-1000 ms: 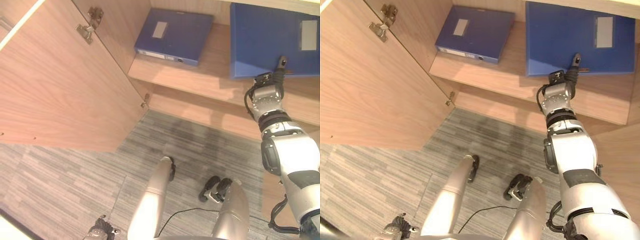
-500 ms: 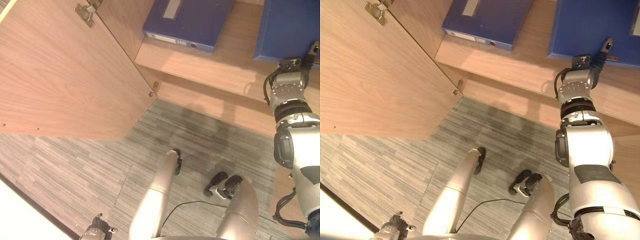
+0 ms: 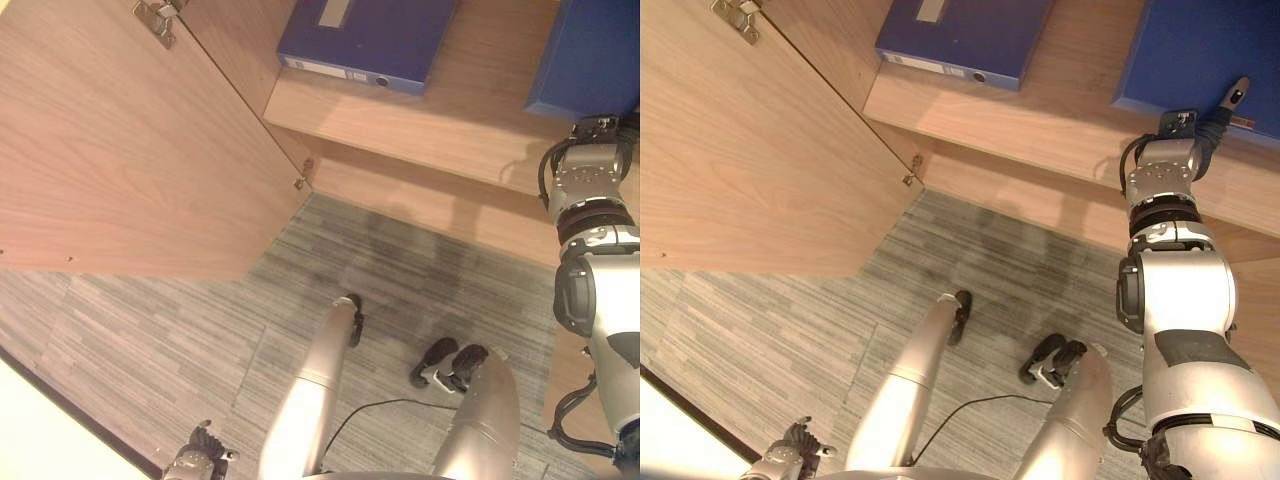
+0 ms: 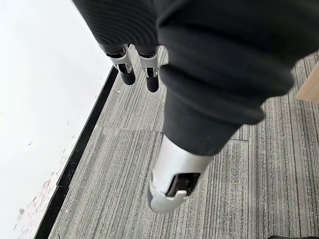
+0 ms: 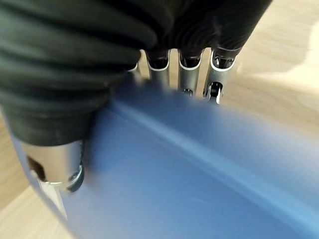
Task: Put the empty folder in the office cabinet
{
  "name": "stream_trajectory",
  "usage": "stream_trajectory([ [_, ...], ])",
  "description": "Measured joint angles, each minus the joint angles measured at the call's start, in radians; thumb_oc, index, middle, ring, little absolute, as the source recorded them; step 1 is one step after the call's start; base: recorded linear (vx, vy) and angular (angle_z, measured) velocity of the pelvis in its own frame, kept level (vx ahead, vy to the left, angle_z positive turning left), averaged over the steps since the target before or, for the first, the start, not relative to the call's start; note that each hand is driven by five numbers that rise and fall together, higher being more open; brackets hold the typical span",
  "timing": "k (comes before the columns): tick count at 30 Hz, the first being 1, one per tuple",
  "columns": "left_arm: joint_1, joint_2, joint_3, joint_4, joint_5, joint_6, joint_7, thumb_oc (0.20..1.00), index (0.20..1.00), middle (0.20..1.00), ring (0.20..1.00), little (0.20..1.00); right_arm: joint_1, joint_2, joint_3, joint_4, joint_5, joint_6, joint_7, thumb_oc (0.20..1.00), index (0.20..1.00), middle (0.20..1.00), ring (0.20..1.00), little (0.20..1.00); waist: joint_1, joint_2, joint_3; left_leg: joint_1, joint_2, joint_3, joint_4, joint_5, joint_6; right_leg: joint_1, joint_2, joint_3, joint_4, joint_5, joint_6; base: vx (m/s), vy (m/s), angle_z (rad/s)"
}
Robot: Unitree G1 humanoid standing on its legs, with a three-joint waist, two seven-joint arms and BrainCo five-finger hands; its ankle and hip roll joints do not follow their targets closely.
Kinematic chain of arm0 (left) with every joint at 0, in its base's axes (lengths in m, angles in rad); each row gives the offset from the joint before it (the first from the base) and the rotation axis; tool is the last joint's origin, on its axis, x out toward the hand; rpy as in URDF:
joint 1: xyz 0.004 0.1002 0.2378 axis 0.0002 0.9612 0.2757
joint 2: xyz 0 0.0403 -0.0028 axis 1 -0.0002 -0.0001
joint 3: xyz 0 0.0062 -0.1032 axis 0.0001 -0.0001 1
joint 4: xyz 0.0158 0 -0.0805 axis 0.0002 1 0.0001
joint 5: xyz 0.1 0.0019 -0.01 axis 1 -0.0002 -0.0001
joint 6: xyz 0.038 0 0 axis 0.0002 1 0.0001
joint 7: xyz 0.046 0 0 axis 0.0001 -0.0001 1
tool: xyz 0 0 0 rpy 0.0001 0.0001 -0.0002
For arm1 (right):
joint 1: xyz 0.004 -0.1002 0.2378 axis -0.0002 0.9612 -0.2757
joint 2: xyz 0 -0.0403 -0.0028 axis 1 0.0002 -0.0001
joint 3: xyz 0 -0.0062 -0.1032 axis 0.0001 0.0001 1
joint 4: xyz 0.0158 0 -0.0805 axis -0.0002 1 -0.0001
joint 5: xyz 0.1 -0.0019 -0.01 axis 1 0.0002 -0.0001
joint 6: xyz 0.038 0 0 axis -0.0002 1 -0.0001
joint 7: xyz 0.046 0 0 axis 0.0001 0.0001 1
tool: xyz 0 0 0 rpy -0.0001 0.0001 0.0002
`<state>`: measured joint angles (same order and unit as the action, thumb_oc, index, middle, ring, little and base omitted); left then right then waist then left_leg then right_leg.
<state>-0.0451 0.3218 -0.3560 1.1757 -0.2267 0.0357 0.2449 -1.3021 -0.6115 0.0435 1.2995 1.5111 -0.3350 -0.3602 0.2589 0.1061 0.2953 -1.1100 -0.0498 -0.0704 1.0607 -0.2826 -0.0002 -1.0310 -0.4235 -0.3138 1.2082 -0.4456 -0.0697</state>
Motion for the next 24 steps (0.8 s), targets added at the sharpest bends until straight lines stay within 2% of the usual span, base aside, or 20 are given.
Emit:
stream_trajectory([
  [5,0.0,0.003,0.0,0.0,0.0,0.0,-0.022,1.0,1.0,1.0,1.0,1.0,0.0,-0.004,0.077,0.013,-0.035,0.075,0.018,1.0,1.0,1.0,1.0,1.0,-0.001,0.0,0.0,0.002,0.001,0.001,0.002,0.0,0.0,0.001,0.0,0.002,0.001,0.0,0.0,0.0,0.0,0.0],
  [13,0.0,0.005,0.004,0.0,-0.004,0.0,-0.072,1.0,1.0,1.0,1.0,1.0,0.0,-0.021,0.192,0.053,-0.16,0.204,0.107,1.0,1.0,1.0,1.0,1.0,-0.001,0.0,0.0,0.006,0.001,0.002,0.002,0.0,0.0,0.006,0.0,0.002,0.001,0.001,0.0,0.0,0.0,0.0],
  [14,0.0,0.01,0.004,0.001,-0.004,-0.002,-0.089,1.0,1.0,1.0,1.0,1.0,0.0,-0.049,0.303,0.075,-0.264,0.264,0.148,1.0,1.0,1.0,1.0,1.0,0.0,-0.003,0.001,0.008,0.001,0.002,0.003,0.0,0.0,0.008,0.0,0.002,0.001,0.001,0.0,0.0,0.0,0.0],
  [16,0.001,0.016,0.004,0.002,-0.003,0.0,-0.101,1.0,1.0,1.0,1.0,1.0,0.0,-0.067,0.331,0.079,-0.341,0.307,0.171,1.0,1.0,1.0,1.0,1.0,-0.003,-0.007,0.003,0.01,0.001,0.002,0.003,0.0,0.0,0.009,0.0,0.003,0.001,0.001,0.0,-0.02,0.0,-0.01],
  [18,0.0,0.037,0.003,0.002,0.0,-0.001,-0.119,1.0,1.0,1.0,1.0,1.0,-0.003,-0.087,0.442,0.12,-0.566,0.38,0.232,1.0,1.0,1.0,1.0,1.0,-0.008,-0.019,0.009,0.02,0.003,0.003,0.001,0.0,0.0,0.017,0.0,0.003,-0.003,0.002,0.001,-0.04,-0.009,-0.03],
  [24,0.0,0.052,0.004,0.0,0.017,-0.004,-0.14,1.0,1.0,1.0,1.0,1.0,-0.003,-0.091,0.542,0.13,-0.929,0.447,0.297,1.0,1.0,1.0,1.0,1.0,-0.025,-0.037,0.007,0.048,0.008,0.004,-0.049,0.014,-0.01,0.04,0.017,0.001,-0.054,0.025,0.011,-0.03,-0.02,-0.04],
])
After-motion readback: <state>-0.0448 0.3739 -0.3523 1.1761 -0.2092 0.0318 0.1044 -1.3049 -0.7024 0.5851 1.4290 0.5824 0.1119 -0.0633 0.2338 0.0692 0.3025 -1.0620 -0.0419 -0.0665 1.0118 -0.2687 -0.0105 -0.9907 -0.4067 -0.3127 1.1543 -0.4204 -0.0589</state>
